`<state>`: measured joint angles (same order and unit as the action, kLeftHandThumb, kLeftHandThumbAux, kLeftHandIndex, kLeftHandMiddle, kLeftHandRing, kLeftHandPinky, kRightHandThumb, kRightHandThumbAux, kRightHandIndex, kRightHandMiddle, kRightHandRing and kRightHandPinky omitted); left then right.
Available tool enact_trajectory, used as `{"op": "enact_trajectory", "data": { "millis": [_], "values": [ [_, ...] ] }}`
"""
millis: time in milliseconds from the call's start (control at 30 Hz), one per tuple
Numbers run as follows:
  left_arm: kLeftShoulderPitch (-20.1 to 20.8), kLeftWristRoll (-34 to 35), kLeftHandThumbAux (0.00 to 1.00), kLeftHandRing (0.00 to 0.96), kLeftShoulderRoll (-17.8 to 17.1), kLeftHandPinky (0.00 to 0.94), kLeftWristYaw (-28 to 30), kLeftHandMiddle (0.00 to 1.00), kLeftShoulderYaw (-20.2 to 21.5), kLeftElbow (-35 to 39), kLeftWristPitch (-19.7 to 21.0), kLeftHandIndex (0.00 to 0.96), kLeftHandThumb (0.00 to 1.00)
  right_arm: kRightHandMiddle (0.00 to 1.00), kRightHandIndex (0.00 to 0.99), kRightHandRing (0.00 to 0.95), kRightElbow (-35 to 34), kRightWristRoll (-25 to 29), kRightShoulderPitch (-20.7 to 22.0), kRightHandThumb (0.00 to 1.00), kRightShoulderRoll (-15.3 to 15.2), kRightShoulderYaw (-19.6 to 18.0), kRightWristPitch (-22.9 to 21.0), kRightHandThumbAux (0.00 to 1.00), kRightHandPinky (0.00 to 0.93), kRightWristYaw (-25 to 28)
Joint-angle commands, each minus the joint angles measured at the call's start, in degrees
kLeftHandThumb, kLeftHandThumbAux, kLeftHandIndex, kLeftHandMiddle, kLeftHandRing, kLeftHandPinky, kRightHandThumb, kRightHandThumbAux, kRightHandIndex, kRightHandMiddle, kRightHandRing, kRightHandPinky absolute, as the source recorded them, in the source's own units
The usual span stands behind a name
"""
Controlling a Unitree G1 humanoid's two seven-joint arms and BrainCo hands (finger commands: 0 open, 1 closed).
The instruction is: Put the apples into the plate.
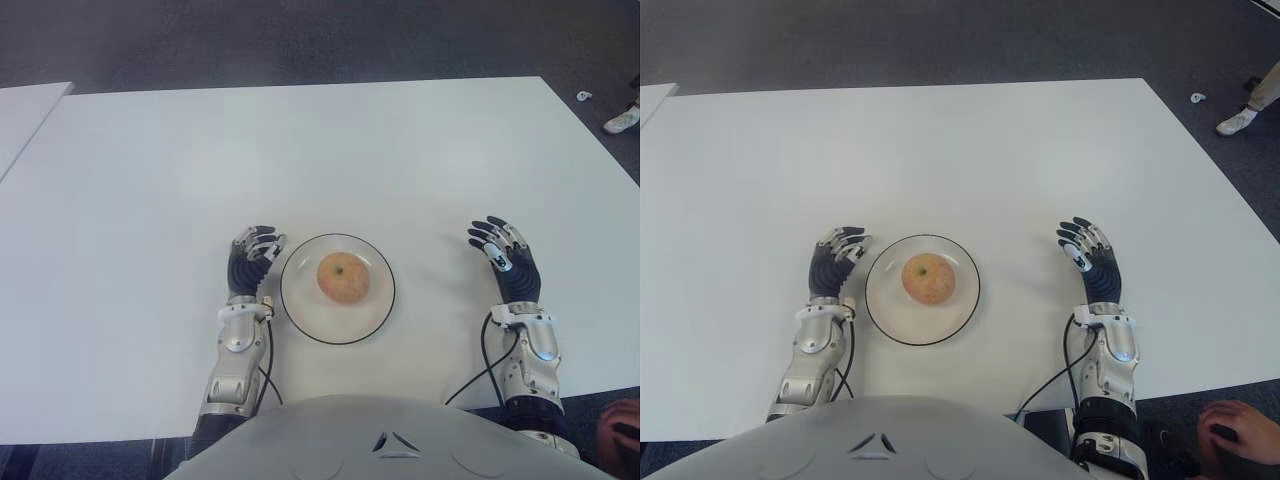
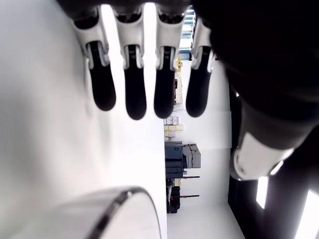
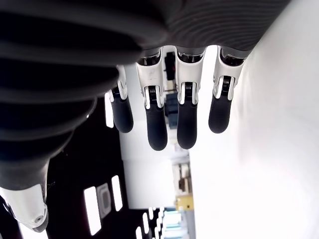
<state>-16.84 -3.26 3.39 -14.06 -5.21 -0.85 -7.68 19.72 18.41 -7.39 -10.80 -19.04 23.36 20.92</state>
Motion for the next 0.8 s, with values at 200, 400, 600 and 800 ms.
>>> {"op": "enact_trajectory", "data": {
  "millis": [200, 400, 600, 800],
  "values": [
    [0.29, 1.05, 0.718, 0.367, 1.90, 0.372, 0.45, 0.352, 1.09, -3.79, -1.29, 0.402, 0.679, 0.303, 0.211, 0.277, 1.00, 1.25, 0.75, 0.389, -0.74, -0.71, -1.62, 0.608, 0.270, 0.67],
    [0.43, 1.03, 0.718, 0.364, 2.05, 0.371, 0.49, 0.349, 1.05, -4.38, -2.56, 0.403, 0.679, 0.303, 0.211, 0.277, 1.36, 1.35, 1.05, 0.389, -0.94, -0.93, -1.70, 0.608, 0.270, 0.89],
    [0.67, 0.82, 0.719, 0.364, 2.27, 0.374, 0.27, 0.347, 0.88, -4.67, -3.30, 0.403, 0.678, 0.303, 0.211, 0.277, 1.83, 1.44, 1.45, 0.389, -1.19, -1.13, -1.79, 0.608, 0.270, 1.07],
    [0.74, 0.31, 0.719, 0.366, 2.35, 0.378, 0.04, 0.345, 0.52, -4.83, -4.45, 0.402, 0.676, 0.303, 0.211, 0.277, 2.51, 1.52, 1.93, 0.389, -1.45, -1.42, -1.84, 0.608, 0.270, 1.36]
  ]
}}
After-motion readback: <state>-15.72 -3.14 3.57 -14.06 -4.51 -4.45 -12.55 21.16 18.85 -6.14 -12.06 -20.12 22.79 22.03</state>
